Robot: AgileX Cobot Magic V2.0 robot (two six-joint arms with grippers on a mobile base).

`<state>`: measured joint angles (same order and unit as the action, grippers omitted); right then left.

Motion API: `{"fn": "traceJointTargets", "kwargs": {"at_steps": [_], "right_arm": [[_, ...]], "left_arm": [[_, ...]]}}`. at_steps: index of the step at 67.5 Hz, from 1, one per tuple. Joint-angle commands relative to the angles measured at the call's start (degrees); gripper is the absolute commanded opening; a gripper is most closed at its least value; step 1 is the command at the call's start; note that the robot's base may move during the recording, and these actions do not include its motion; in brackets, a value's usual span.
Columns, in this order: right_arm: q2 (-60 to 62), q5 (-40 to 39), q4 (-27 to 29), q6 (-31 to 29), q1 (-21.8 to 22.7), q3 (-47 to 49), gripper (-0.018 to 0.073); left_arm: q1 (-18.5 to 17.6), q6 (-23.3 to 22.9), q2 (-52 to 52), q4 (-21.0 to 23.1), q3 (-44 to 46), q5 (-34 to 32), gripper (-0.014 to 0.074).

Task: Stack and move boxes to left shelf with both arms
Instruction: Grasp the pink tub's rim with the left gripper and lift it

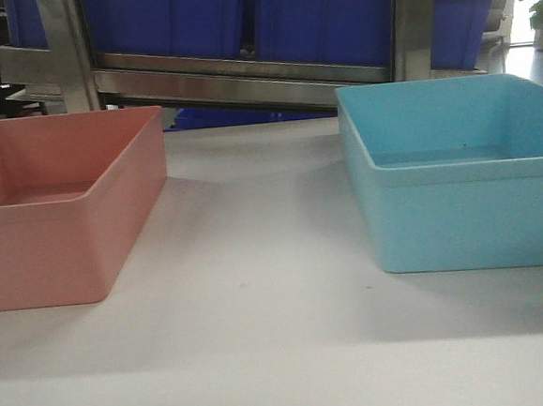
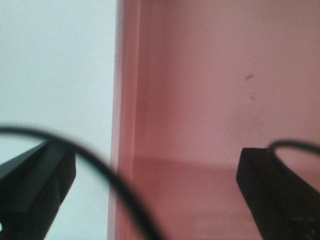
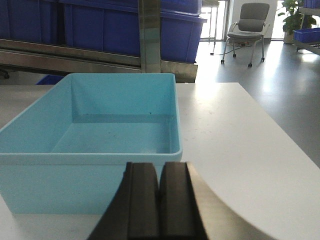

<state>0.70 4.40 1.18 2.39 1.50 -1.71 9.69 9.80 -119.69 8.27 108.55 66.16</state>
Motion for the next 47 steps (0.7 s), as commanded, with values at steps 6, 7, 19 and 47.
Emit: {"fn": "traceJointTargets", "kwargs": {"at_steps": [6, 7, 19, 47], "right_arm": [[0.9, -5.7, 0.2, -0.2, 0.1, 1.4, 0.0052], [0.9, -5.7, 0.2, -0.2, 0.1, 1.4, 0.0052], [0.9, -5.7, 0.2, -0.2, 0.1, 1.4, 0.0052], [0.9, -5.8, 0.2, -0.2, 0.1, 1.4, 0.0052]], "left_arm": [[-0.2, 0.2, -0.6, 0.8, 2.1, -2.5, 0.0556], [-0.2, 0.2, -0.9, 0.8, 2.1, -2.5, 0.0556], [-0.2, 0.2, -3.9, 0.9, 2.1, -2.9, 0.0549], [-0.2, 0.2, -4.6, 0.8, 2.1, -3.4, 0.0146]]}}
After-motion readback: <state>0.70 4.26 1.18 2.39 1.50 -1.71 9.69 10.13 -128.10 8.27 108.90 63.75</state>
